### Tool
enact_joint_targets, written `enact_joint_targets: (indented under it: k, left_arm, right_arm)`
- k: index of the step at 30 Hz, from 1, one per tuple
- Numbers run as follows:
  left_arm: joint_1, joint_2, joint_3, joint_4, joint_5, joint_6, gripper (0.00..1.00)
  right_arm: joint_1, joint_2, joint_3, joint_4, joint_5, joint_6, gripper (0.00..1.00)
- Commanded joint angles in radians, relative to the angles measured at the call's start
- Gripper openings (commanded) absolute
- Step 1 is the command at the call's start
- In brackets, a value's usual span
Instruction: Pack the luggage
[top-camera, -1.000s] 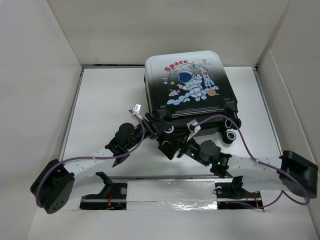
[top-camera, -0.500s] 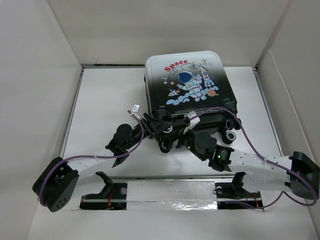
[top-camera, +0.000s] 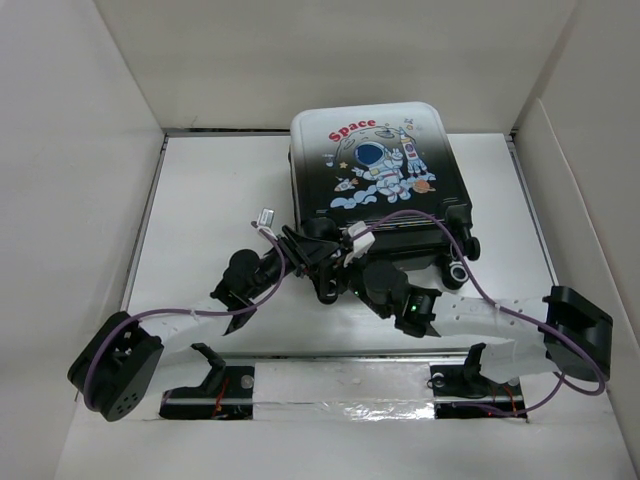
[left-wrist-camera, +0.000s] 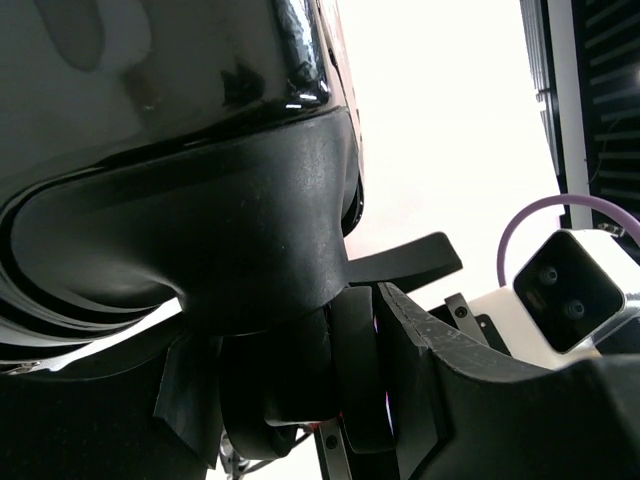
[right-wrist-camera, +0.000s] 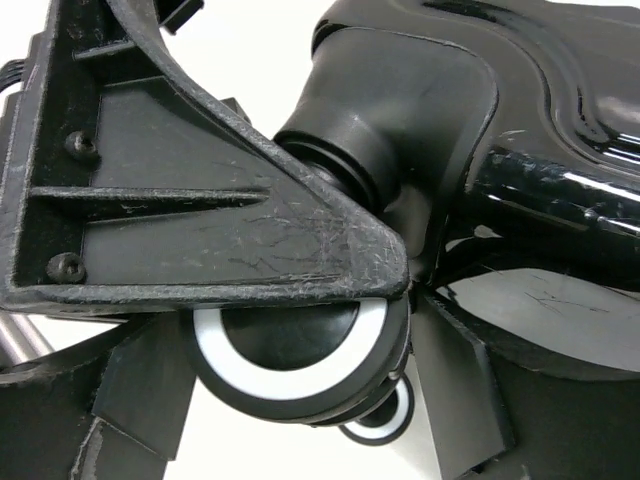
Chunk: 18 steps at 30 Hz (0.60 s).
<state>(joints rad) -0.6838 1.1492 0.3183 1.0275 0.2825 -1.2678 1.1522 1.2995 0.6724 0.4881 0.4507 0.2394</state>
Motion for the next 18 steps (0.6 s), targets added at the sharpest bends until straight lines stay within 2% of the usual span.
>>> enact_joint_targets:
  k: [1, 2, 4, 7, 8, 9, 10, 11, 12, 13, 14, 17, 18]
  left_arm:
    - [-0.023, -0.055, 0.001, 0.174, 0.141, 0.001, 0.00]
    - [-0.023, -0.059, -0.004, 0.172, 0.144, -0.004, 0.00]
    - [-0.023, -0.059, -0.010, 0.172, 0.149, -0.005, 0.00]
    - [-0.023, -0.062, -0.016, 0.158, 0.150, -0.001, 0.00]
    - [-0.023, -0.063, -0.018, 0.154, 0.150, 0.004, 0.00]
    - [-0.023, -0.066, -0.018, 0.137, 0.153, 0.011, 0.00]
    - [-0.011, -0.069, -0.018, 0.126, 0.155, 0.018, 0.01]
    - [-0.011, -0.081, -0.016, 0.108, 0.153, 0.025, 0.07]
    - [-0.002, -0.091, -0.016, 0.056, 0.150, 0.036, 0.26]
    - [0.010, -0.104, -0.007, 0.018, 0.147, 0.069, 0.37]
    - [0.019, -0.136, -0.001, -0.069, 0.133, 0.090, 0.56]
    - [0.059, -0.233, 0.028, -0.238, 0.063, 0.198, 0.71]
    - [0.069, -0.259, 0.040, -0.365, 0.038, 0.232, 0.78]
  right_arm:
    - [-0.011, 0.026, 0.047, 0.208, 0.075, -0.043, 0.81]
    - [-0.011, 0.030, 0.044, 0.228, 0.082, -0.046, 0.81]
    - [-0.011, 0.040, 0.046, 0.263, 0.083, -0.066, 0.75]
    - [-0.011, 0.046, 0.050, 0.288, 0.082, -0.083, 0.60]
    - [-0.011, 0.049, 0.055, 0.293, 0.080, -0.086, 0.52]
    - [-0.011, 0.047, 0.055, 0.291, 0.082, -0.087, 0.33]
    - [-0.011, 0.046, 0.053, 0.293, 0.082, -0.088, 0.29]
    - [-0.011, 0.044, 0.049, 0.293, 0.082, -0.089, 0.26]
    - [-0.011, 0.040, 0.049, 0.287, 0.082, -0.088, 0.21]
    - [-0.011, 0.038, 0.046, 0.280, 0.082, -0.081, 0.18]
    - [-0.011, 0.038, 0.043, 0.273, 0.080, -0.080, 0.16]
    - [-0.011, 0.037, 0.044, 0.256, 0.075, -0.065, 0.14]
    - [-0.011, 0.037, 0.042, 0.254, 0.068, -0.063, 0.13]
